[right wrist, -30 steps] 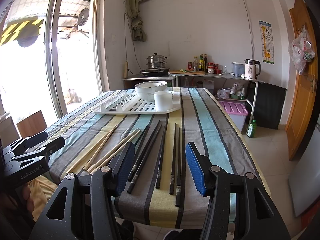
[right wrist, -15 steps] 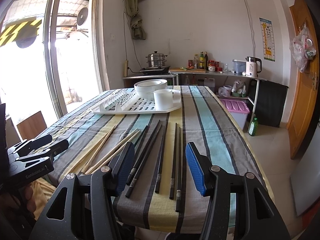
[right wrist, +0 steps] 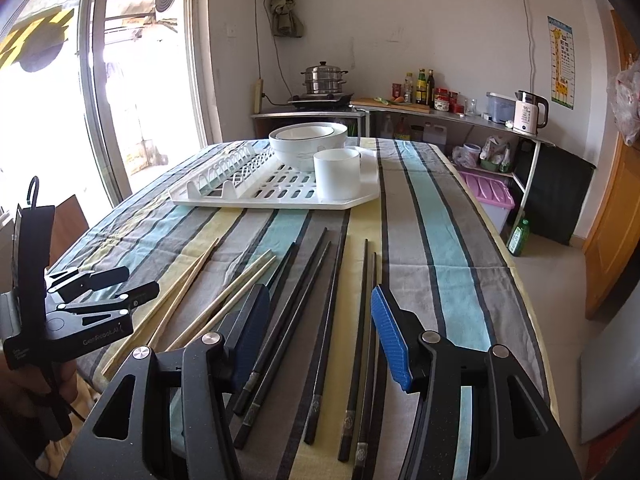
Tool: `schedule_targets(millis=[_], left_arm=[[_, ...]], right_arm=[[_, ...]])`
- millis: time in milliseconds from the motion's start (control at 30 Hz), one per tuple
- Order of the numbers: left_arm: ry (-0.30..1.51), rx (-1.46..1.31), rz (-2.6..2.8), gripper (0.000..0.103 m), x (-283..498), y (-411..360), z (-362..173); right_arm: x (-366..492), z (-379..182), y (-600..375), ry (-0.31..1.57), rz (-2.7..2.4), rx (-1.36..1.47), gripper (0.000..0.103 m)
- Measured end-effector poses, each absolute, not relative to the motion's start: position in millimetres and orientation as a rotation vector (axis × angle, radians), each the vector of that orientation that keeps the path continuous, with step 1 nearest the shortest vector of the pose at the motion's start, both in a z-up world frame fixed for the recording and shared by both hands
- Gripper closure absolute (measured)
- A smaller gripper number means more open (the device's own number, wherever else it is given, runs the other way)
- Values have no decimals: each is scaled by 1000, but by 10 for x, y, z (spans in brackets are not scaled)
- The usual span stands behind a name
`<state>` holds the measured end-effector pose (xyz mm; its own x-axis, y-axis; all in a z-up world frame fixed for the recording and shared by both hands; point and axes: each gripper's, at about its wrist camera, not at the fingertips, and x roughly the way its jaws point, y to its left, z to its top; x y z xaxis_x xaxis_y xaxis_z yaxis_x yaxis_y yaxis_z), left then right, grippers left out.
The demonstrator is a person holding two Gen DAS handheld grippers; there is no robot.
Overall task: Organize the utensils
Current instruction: 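Grasp a wooden chopstick with the left tool while the right tool grasps a black chopstick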
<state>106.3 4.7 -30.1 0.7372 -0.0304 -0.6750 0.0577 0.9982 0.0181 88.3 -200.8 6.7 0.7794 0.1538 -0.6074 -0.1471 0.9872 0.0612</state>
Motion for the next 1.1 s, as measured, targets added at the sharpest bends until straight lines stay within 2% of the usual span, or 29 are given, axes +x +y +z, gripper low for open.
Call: schedule_targets(millis=[100, 267, 367, 733, 1033, 1100], left_arm=[[775, 29, -57, 46, 1180, 73, -352], [817, 31, -66, 50, 1316, 69, -415], [826, 28, -73, 52, 1365, 70, -427], [844, 51, -71, 63, 1519, 49, -433], [843, 54, -73, 81, 1601, 48, -428], [844, 53, -72, 84, 1618, 58, -428]], right_arm=[[1071, 16, -1981, 702, 169, 5, 53], [1416, -123, -1931, 807, 177, 17, 76], [1593, -208, -1883, 857, 192, 24, 82], [2110, -316, -1753, 944, 208, 18, 88], [2500, -454, -1713, 1013, 184, -7, 89], [2515, -468, -1700, 1024, 181, -18, 91]])
